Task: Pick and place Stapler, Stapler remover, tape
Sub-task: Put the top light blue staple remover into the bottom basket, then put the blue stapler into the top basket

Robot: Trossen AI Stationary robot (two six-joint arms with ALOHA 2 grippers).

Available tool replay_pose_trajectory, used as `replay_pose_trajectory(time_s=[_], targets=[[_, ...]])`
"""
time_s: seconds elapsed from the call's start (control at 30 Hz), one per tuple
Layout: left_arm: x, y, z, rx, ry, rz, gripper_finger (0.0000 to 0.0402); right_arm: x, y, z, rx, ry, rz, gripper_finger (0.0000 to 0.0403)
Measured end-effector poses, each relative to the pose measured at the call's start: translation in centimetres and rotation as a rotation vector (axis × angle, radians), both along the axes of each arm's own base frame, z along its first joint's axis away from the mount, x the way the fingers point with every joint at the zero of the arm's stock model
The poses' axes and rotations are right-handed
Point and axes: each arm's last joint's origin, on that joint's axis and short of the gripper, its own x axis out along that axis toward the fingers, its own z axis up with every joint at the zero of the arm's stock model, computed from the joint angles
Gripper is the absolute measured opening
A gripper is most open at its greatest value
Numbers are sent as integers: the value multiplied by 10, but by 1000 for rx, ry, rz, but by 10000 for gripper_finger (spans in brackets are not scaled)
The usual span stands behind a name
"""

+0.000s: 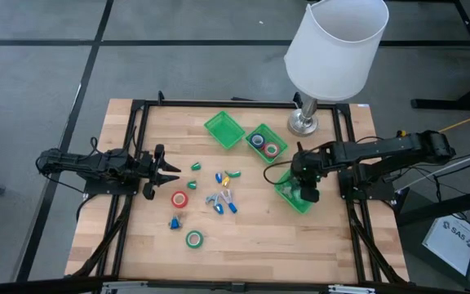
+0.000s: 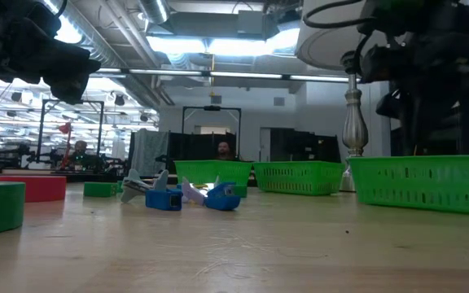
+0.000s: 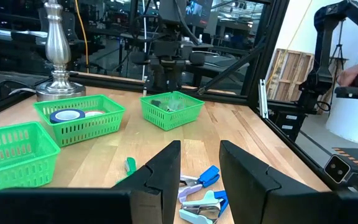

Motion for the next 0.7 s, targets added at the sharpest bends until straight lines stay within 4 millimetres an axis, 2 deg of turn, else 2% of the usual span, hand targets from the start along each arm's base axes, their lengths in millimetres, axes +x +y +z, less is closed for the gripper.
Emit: replay_pose_trajectory(time_s=[0.3, 0.6, 0.7], targets=[[0, 0, 0, 0, 0, 0, 107, 0, 0, 0, -12, 0, -12, 137], [0, 0, 0, 0, 0, 0, 107, 6, 0, 3, -7, -67, -12, 137], [0, 0, 0, 0, 0, 0, 107, 11, 0, 11, -7, -99, -11, 137]])
